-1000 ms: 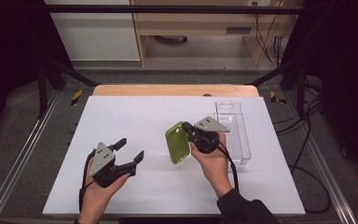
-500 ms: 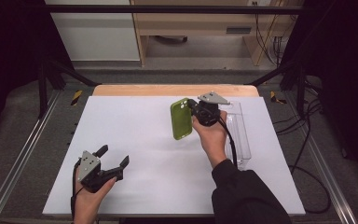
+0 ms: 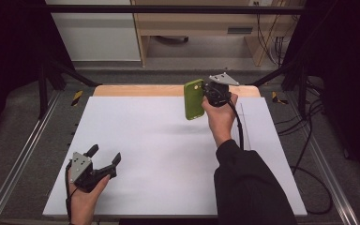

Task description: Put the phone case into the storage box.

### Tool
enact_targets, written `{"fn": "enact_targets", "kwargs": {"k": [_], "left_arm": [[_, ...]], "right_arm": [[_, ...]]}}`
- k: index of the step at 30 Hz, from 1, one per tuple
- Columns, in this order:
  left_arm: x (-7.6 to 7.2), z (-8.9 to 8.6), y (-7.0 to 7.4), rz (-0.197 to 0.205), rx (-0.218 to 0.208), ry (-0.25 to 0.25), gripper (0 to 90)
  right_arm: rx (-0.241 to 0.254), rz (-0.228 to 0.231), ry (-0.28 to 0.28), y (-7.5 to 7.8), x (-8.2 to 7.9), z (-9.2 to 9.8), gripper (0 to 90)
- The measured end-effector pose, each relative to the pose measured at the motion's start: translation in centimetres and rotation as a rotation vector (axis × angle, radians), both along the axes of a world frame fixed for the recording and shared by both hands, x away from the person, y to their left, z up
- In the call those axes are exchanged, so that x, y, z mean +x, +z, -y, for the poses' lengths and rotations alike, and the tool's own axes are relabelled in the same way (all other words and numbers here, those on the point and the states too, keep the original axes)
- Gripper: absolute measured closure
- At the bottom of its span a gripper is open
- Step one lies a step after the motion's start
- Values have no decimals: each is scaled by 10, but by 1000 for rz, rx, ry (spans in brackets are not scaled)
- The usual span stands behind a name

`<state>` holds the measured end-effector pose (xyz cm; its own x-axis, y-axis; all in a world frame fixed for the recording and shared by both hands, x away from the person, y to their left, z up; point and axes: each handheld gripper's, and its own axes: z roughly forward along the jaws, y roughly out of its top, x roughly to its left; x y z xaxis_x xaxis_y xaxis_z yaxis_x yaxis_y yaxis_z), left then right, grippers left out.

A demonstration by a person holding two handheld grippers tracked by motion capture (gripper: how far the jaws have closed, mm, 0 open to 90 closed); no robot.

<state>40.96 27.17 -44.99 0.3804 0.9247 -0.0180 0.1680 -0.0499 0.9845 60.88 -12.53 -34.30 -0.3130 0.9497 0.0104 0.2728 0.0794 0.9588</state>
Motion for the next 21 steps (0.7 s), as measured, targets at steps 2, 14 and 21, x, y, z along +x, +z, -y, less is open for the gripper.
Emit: {"fn": "enact_targets", "kwargs": {"k": [2, 14, 21], "left_arm": [[0, -1, 0, -1, -4, 0, 93], [2, 1, -3, -24, -18, -29, 25], [3, 1, -4, -29, -22, -35, 25]], "right_arm": [[8, 2, -1, 2, 1, 2, 882], [5, 21, -22, 14, 4, 9, 882], [8, 20, -75, 17, 8, 29, 882]]}}
